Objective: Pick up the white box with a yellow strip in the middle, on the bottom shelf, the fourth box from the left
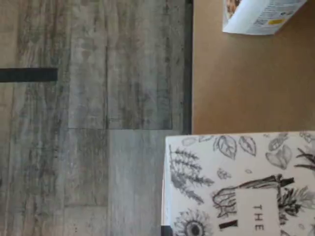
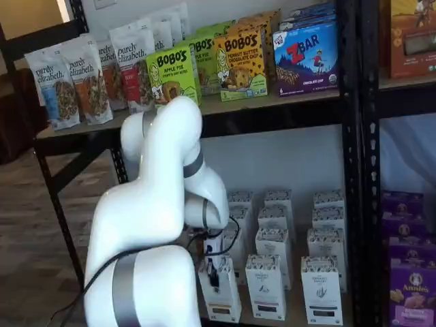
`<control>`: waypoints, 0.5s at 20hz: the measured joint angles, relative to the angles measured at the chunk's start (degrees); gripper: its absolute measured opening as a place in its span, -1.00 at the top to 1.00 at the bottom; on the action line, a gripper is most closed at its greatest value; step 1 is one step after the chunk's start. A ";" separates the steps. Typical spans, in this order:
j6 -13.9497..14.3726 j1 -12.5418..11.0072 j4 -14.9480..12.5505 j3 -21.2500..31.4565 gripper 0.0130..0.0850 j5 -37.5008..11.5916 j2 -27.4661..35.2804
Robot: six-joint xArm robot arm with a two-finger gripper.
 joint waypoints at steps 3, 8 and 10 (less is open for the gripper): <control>-0.47 0.60 1.00 3.24 0.00 -1.16 -2.07; -1.35 1.51 2.69 9.29 0.00 -2.60 -6.33; -2.21 1.78 3.83 11.05 0.00 -3.20 -7.65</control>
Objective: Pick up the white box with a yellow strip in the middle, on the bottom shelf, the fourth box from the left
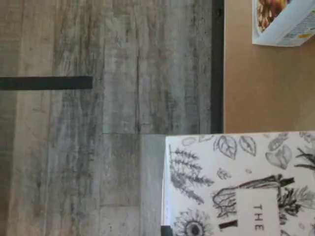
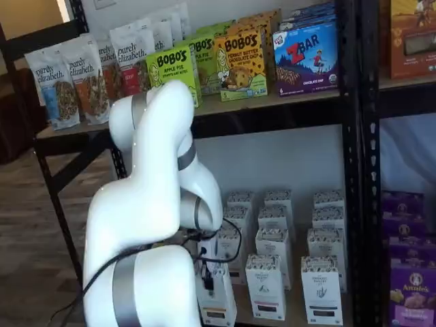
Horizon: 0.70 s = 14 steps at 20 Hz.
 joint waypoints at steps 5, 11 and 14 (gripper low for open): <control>-2.01 0.62 2.65 5.53 0.00 -1.40 -4.68; -0.55 1.19 1.62 11.95 0.00 -2.74 -10.52; 1.75 1.60 -0.39 14.56 0.00 -3.28 -12.94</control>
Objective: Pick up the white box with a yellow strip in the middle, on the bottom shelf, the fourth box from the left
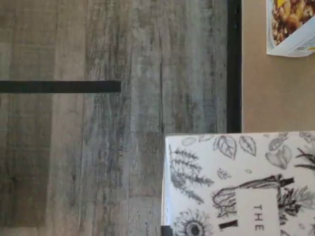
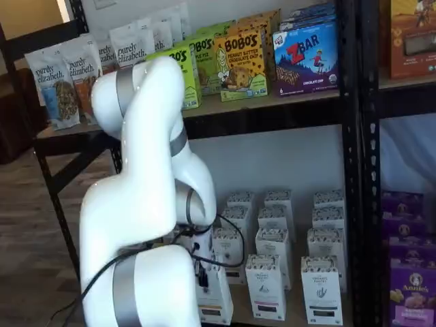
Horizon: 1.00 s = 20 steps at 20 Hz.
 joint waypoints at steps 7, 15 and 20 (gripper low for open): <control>7.87 0.81 -7.32 5.45 0.00 -0.18 -6.04; 13.46 0.58 -13.28 11.37 0.00 1.70 -14.22; 12.65 0.34 -12.51 14.01 0.00 3.87 -19.19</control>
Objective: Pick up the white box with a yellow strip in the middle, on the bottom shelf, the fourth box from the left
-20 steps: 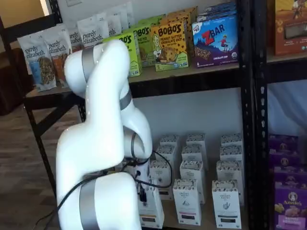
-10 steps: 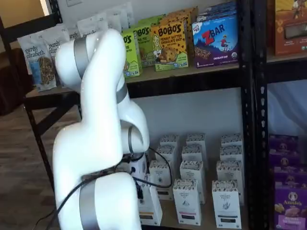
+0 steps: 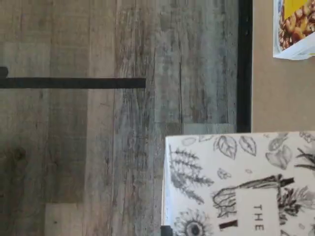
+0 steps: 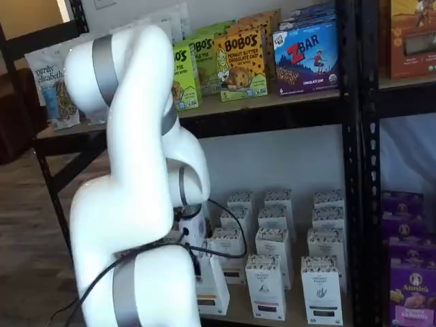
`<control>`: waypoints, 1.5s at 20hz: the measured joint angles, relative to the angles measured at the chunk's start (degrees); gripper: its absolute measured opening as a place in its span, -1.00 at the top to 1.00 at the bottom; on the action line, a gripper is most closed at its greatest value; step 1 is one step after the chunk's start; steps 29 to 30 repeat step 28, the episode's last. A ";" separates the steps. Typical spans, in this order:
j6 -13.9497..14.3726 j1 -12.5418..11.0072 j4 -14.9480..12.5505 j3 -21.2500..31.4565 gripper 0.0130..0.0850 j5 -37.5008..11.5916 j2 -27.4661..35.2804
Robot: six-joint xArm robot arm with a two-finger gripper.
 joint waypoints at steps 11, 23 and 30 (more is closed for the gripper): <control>2.18 -1.12 -3.16 0.75 0.00 10.19 -9.36; 1.96 -1.48 -2.75 -0.34 0.00 20.36 -16.79; 1.14 -1.78 -1.91 0.00 0.00 22.54 -19.21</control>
